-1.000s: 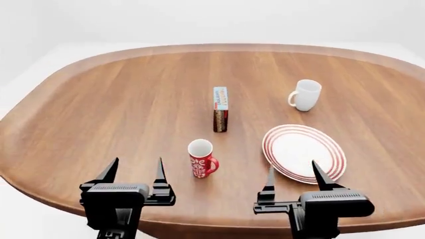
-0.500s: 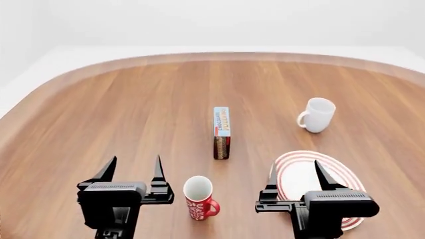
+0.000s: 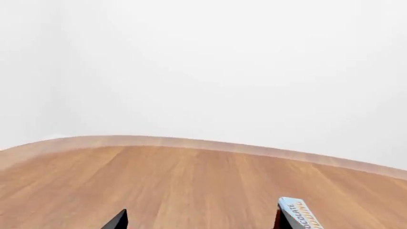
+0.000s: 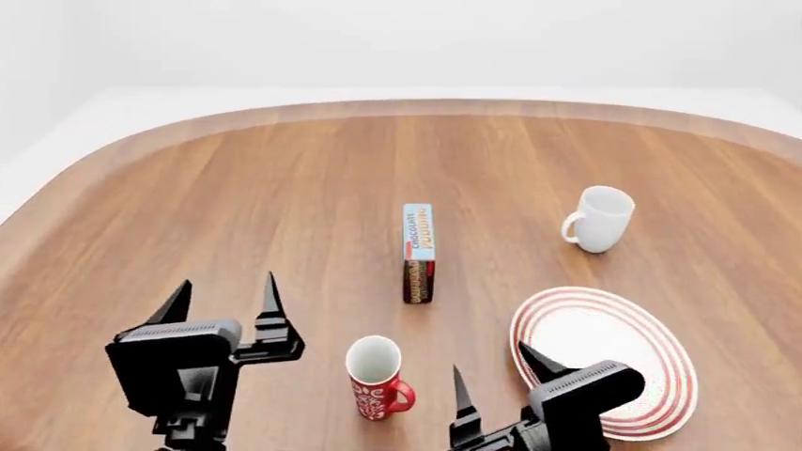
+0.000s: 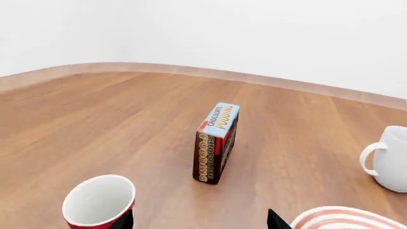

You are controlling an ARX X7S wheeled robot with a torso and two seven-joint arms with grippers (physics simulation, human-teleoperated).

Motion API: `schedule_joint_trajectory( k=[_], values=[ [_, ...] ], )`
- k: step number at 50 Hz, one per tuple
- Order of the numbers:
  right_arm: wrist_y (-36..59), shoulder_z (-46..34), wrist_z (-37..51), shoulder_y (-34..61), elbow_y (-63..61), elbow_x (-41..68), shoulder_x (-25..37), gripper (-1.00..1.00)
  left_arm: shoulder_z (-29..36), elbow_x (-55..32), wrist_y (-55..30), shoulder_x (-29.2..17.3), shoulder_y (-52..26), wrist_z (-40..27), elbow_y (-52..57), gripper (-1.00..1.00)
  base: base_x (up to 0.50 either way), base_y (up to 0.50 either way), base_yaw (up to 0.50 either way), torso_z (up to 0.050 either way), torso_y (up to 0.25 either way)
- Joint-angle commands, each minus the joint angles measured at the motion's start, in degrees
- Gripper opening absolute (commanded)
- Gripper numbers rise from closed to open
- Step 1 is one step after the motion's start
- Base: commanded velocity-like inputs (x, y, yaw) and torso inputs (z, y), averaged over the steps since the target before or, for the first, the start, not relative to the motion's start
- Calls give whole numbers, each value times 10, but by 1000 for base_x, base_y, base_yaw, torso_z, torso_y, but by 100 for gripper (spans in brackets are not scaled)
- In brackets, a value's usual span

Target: Pick up the red mug and put it on the plate

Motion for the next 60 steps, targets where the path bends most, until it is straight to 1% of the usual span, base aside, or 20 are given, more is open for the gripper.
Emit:
schedule_joint_trajectory(
  k=[1,8,19,46,60],
  values=[
    [87,-6,-53,1,-56,65,42,100,-15,-24,-14,-7,-14,-7,3,100,0,0,0,0,0],
    [129,-13,-58,7,-88,78,60,100,-16,-27,-14,-9,-18,-10,-1,100,0,0,0,0,0],
    [164,-43,-74,34,-96,78,74,100,-20,-37,-16,-14,-20,-14,3,100,0,0,0,0,0],
    [187,-87,-129,149,51,77,57,100,-26,-57,-22,-24,-22,-22,14,100,0,0,0,0,0],
    [186,-105,-147,177,102,75,50,100,-26,-62,-22,-28,-22,-26,18,100,0,0,0,0,0]
  ],
)
